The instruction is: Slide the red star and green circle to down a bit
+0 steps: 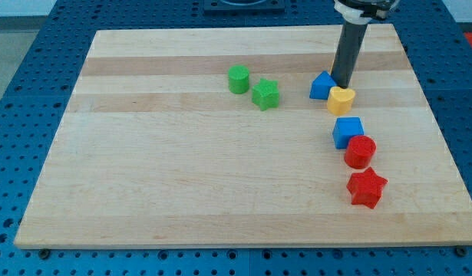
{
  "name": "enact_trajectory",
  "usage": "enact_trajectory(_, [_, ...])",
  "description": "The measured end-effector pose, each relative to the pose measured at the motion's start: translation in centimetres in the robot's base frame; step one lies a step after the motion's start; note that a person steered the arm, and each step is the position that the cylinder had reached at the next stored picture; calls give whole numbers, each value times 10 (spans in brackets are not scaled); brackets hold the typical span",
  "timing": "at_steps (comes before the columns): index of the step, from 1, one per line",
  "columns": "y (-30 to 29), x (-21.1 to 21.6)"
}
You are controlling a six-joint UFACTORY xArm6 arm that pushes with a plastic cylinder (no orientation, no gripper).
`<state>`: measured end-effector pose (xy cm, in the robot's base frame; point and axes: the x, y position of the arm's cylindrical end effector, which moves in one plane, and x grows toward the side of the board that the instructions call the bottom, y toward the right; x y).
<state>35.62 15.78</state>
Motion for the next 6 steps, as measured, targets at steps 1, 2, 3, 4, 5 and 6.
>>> enact_trajectory(1, [1, 0])
enact_trajectory(2, [39, 14])
enact_trajectory(3, [55, 19])
enact_trajectory(4, [37, 26])
enact_trajectory(5, [4, 41])
enact_trajectory(6, [-18, 42])
